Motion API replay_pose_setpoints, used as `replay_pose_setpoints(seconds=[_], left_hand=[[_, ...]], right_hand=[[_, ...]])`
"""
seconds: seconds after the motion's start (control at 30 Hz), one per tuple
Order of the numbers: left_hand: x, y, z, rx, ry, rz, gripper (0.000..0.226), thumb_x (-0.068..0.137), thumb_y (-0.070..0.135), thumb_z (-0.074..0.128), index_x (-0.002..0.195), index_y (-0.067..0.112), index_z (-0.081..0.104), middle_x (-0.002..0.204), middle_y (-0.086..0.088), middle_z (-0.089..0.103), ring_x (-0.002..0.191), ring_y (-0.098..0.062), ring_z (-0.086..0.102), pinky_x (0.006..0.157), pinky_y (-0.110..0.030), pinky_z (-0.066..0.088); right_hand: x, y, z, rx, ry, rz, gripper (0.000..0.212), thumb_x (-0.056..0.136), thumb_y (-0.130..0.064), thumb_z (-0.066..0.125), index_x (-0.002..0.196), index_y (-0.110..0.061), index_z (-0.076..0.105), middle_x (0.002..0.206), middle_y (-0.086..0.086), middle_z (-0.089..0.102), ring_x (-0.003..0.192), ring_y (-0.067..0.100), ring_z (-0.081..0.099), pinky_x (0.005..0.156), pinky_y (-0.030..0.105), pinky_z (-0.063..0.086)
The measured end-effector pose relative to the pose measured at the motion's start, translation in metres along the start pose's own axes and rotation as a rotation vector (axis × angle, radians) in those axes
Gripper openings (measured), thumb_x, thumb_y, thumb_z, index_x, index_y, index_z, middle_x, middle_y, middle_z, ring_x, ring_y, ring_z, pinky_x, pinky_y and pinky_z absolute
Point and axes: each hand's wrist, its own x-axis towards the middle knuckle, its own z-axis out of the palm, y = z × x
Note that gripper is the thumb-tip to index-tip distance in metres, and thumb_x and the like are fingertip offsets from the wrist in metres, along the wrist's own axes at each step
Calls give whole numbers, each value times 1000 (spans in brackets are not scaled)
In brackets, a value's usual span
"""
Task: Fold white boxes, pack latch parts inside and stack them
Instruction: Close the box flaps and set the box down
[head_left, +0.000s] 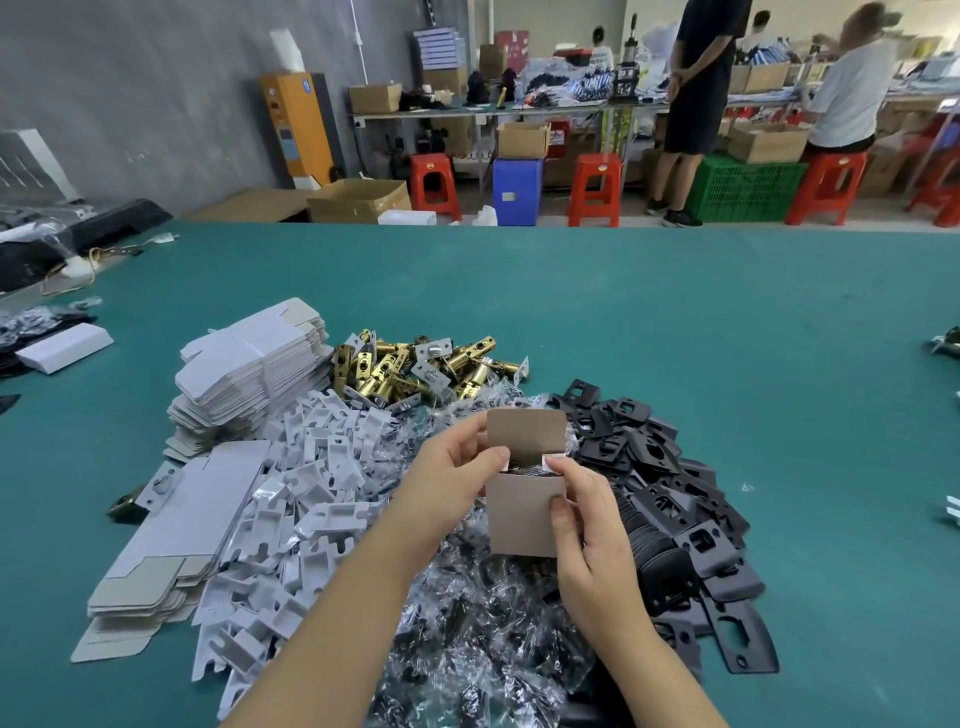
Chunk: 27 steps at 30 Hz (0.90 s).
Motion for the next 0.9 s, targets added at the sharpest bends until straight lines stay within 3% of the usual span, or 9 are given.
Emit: replay_pose_setpoints(seconds=[0.17, 0.43, 0.53, 0.6, 0.67, 0.8, 0.9], left_hand=[[-4, 4, 1, -35, -29, 42, 44, 105, 10, 53, 123, 47, 68, 109, 0, 75, 100, -9, 68, 82, -20, 54], [-9, 7, -7, -76, -76, 109, 33, 99, 6, 60, 111, 30, 80, 115, 2, 77, 108, -11, 70, 84, -20, 55], [-11, 9, -8, -43, -87, 136, 24, 94, 17, 64, 102, 32, 81, 108, 2, 77, 102, -9, 70, 82, -20, 54], [-11, 9, -10, -10, -104, 121, 18, 89, 23, 69, 100, 30, 81, 108, 1, 77, 103, -17, 69, 82, -25, 57], [-11, 8, -13, 21, -119, 87, 16, 83, 26, 76, 97, 30, 80, 113, 4, 75, 107, -20, 68, 86, -31, 59], [-13, 6, -12, 115, -100, 89, 13, 80, 42, 76, 89, 34, 80, 117, 16, 71, 102, -12, 69, 81, -25, 57], [-12, 3, -8, 189, -25, 97, 9, 82, 41, 75, 87, 34, 79, 115, 17, 72, 91, -18, 68, 77, -29, 54]], right_hand=[[0, 0, -1, 10, 1, -4, 44, 105, -23, 42, 136, -55, 45, 130, -7, 55, 116, 4, 54, 88, 7, 41], [0, 1, 0, -5, 4, -6, 58, 104, -20, 44, 141, -63, 37, 137, -13, 53, 126, 3, 52, 95, 6, 39], [-1, 1, 0, 1, 10, 16, 56, 104, -21, 45, 141, -63, 38, 136, -22, 53, 124, 1, 53, 93, 6, 40], [-2, 2, 0, 28, 14, 51, 49, 106, -28, 45, 138, -64, 39, 132, -29, 55, 121, 0, 56, 88, 7, 44], [-4, 4, 0, 106, 23, 113, 41, 105, -37, 47, 136, -62, 37, 129, -27, 60, 116, 4, 62, 82, 11, 50], [-5, 4, 2, 137, 37, 111, 51, 100, -34, 50, 137, -64, 34, 131, -24, 63, 114, 6, 65, 76, 16, 56], [-6, 7, 2, 103, 13, 82, 49, 101, -33, 48, 138, -64, 41, 134, -7, 63, 116, 12, 64, 81, 25, 58]])
